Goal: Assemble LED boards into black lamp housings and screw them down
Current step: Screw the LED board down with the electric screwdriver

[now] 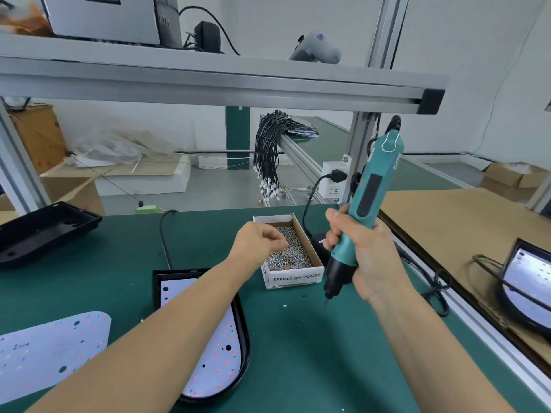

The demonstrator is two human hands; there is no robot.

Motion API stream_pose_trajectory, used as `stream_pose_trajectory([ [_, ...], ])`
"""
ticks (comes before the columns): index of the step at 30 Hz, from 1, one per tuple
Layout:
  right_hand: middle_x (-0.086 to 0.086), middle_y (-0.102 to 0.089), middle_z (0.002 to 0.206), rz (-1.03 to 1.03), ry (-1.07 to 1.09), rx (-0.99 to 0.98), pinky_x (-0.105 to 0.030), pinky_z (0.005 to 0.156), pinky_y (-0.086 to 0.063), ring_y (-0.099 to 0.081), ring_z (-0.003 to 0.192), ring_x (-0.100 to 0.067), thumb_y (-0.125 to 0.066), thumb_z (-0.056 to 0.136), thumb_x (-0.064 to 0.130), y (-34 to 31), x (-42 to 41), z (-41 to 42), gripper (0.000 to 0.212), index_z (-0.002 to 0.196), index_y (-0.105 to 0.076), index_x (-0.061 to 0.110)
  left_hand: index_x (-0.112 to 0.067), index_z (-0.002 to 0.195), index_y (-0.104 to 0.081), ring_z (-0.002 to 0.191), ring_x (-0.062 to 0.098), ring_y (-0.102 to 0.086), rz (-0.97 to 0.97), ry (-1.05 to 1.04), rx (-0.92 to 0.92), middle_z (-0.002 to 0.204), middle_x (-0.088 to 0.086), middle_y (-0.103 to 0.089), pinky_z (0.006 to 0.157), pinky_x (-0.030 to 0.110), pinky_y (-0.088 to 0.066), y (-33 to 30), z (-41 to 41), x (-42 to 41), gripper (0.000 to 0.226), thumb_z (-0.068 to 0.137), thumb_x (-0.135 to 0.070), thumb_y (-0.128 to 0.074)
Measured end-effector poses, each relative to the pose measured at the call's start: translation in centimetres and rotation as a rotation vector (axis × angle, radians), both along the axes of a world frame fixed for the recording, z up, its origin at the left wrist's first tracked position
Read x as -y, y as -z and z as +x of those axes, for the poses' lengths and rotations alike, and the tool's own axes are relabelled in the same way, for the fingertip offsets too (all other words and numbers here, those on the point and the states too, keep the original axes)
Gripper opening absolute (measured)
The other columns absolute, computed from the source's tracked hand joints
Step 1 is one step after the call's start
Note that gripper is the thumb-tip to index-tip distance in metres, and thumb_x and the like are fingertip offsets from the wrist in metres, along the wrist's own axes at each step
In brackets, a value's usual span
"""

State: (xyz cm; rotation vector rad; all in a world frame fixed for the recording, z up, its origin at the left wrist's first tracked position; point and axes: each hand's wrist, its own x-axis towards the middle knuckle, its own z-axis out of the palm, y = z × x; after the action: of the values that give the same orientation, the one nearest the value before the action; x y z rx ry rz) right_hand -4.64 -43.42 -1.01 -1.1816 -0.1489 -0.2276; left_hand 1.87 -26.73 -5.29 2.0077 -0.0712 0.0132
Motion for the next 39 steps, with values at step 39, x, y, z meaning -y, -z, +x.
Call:
stream_pose_trajectory([
  [39,0.008,-0.04,0.057,0.386,-0.205,0.293,-0.023,0.059,-0.043,-0.04,0.049,-0.007,-0.053,0.079,0.0,-5.4,-8.8,-3.5,0.027,0.069,-0.04,0.021,-0.012,0.07,-0.076,0.058,0.015,-0.065,-0.843,0.0,-0.058,0.076,0.014,-0.074,0.057,0.022,-0.055,-3.9,-13.4,-7.4,0.014,0.056,-0.007,-0.072],
])
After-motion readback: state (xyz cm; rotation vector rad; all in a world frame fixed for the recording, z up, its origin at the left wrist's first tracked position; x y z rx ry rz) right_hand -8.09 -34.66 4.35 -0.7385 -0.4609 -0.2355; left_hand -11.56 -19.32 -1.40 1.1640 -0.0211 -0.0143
